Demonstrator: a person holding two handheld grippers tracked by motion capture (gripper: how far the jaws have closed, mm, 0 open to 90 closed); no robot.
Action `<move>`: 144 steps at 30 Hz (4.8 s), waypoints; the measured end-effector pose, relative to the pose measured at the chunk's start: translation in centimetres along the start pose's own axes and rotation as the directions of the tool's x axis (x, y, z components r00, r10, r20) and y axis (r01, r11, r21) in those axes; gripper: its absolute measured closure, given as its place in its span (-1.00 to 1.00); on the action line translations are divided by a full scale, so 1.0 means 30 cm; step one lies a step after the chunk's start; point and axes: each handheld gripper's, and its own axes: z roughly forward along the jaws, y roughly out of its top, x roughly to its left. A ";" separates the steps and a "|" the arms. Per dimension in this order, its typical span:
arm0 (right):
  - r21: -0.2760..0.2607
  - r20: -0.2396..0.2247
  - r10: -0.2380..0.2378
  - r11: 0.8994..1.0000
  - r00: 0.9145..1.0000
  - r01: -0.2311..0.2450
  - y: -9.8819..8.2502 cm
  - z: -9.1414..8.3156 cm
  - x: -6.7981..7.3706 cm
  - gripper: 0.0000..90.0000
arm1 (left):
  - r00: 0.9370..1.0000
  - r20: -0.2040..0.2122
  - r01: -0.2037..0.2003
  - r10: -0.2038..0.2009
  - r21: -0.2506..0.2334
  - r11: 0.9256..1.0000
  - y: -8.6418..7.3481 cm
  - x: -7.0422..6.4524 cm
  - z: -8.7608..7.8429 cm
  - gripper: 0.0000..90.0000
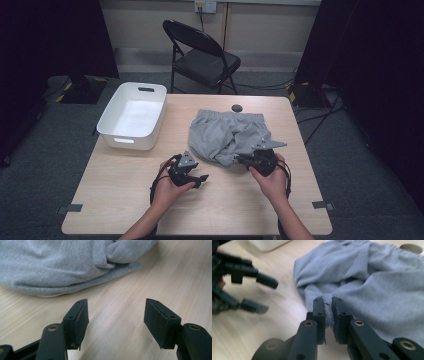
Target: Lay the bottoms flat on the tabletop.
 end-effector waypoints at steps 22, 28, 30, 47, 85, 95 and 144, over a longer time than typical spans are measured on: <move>-0.006 0.023 0.098 0.995 0.995 -0.098 0.005 0.091 -0.053 0.83 | 0.996 0.067 -0.056 0.056 -0.007 0.998 0.110 -0.084 0.151 0.07; -0.002 0.024 0.106 0.994 0.994 -0.106 0.002 0.105 -0.053 0.83 | 0.997 0.061 -0.043 0.043 -0.009 0.999 0.133 -0.091 0.185 0.15; -0.001 0.024 0.106 0.994 0.994 -0.106 -0.001 0.109 -0.053 0.83 | 0.997 0.059 -0.044 0.044 -0.008 0.999 0.137 -0.092 0.191 0.16; 0.000 0.017 0.118 0.993 0.993 -0.118 -0.030 0.112 -0.060 0.82 | 1.000 0.003 -0.028 0.028 0.036 0.999 0.141 -0.088 0.226 0.82; -0.030 0.051 0.146 0.989 0.988 -0.145 -0.170 -0.053 -0.135 0.83 | 0.999 -0.010 0.030 -0.030 0.019 0.999 0.107 -0.012 0.149 0.23; -0.015 0.090 0.194 0.981 0.977 -0.194 -0.252 -0.089 -0.187 0.83 | 1.000 0.004 0.025 -0.025 0.002 1.000 0.123 -0.030 0.162 0.14; 0.112 0.015 0.015 0.994 1.000 -0.016 -0.240 0.001 -0.077 0.94 | 0.999 0.002 -0.054 0.053 0.041 0.998 0.121 -0.044 0.205 -0.02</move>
